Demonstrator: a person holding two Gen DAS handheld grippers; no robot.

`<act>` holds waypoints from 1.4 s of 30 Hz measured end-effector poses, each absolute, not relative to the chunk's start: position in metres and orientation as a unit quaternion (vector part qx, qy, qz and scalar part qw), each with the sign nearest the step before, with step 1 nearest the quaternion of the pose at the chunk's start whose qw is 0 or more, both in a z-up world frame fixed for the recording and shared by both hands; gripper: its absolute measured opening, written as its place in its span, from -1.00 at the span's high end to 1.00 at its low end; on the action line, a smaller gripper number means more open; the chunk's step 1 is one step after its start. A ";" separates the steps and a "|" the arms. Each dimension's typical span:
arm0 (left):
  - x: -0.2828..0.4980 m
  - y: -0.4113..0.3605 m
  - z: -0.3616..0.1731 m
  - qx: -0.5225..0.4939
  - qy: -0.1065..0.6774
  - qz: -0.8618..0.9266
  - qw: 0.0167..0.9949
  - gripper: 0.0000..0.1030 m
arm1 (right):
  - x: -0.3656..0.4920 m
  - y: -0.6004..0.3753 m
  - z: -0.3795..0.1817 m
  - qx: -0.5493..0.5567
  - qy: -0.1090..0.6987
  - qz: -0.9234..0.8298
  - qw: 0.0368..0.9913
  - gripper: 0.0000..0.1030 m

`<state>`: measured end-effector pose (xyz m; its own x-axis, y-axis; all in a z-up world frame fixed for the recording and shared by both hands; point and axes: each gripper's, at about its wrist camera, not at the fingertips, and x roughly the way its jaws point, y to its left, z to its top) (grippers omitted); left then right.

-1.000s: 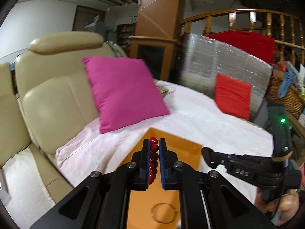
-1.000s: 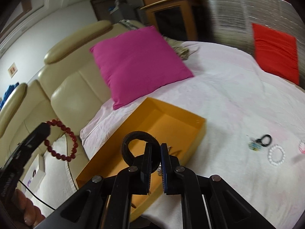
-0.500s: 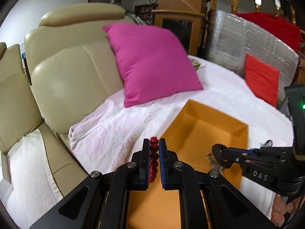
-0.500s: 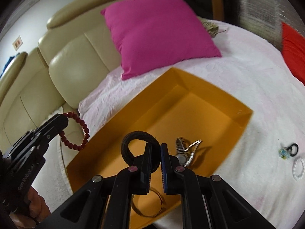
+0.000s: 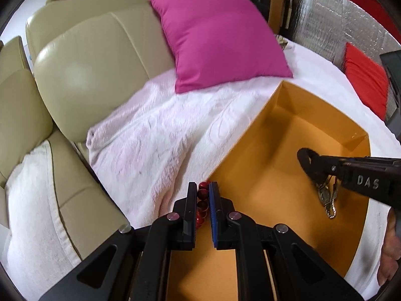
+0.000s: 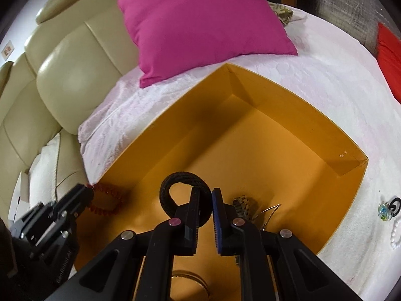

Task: Organize jewelry
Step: 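Carry the ring and red bracelet to the orange box and release both, then move both open grippers back toward the remaining bracelets and hair tie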

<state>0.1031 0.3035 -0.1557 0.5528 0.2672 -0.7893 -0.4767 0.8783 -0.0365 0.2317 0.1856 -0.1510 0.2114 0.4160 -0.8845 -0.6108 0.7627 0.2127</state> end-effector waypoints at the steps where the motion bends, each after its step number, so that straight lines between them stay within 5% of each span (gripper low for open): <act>1: 0.104 0.302 -0.155 -0.118 0.423 0.216 0.872 0.76 | 0.233 0.186 -0.151 -0.088 0.536 0.331 0.772 0.76; 4: 0.106 0.299 -0.154 -0.108 0.429 0.225 0.868 0.59 | 0.235 0.182 -0.147 -0.075 0.537 0.329 0.773 0.75; 7: 0.101 0.297 -0.146 -0.104 0.419 0.238 0.870 0.09 | 0.234 0.170 -0.134 -0.052 0.522 0.340 0.781 0.68; 11: 0.092 0.291 -0.121 -0.092 0.388 0.253 0.881 -0.03 | 0.232 0.146 -0.109 -0.019 0.489 0.344 0.802 0.34; 14: 0.084 0.280 -0.100 -0.083 0.363 0.257 0.892 -0.23 | 0.229 0.120 -0.086 0.004 0.459 0.343 0.820 0.34; 30: 0.069 0.142 -0.013 -0.007 0.282 0.169 0.944 -0.49 | 0.205 -0.090 -0.027 0.085 0.396 0.252 0.879 0.34; 42: 0.103 0.042 -0.026 0.073 0.315 0.109 0.940 -0.50 | 0.196 -0.245 -0.065 0.181 0.394 0.175 0.884 0.33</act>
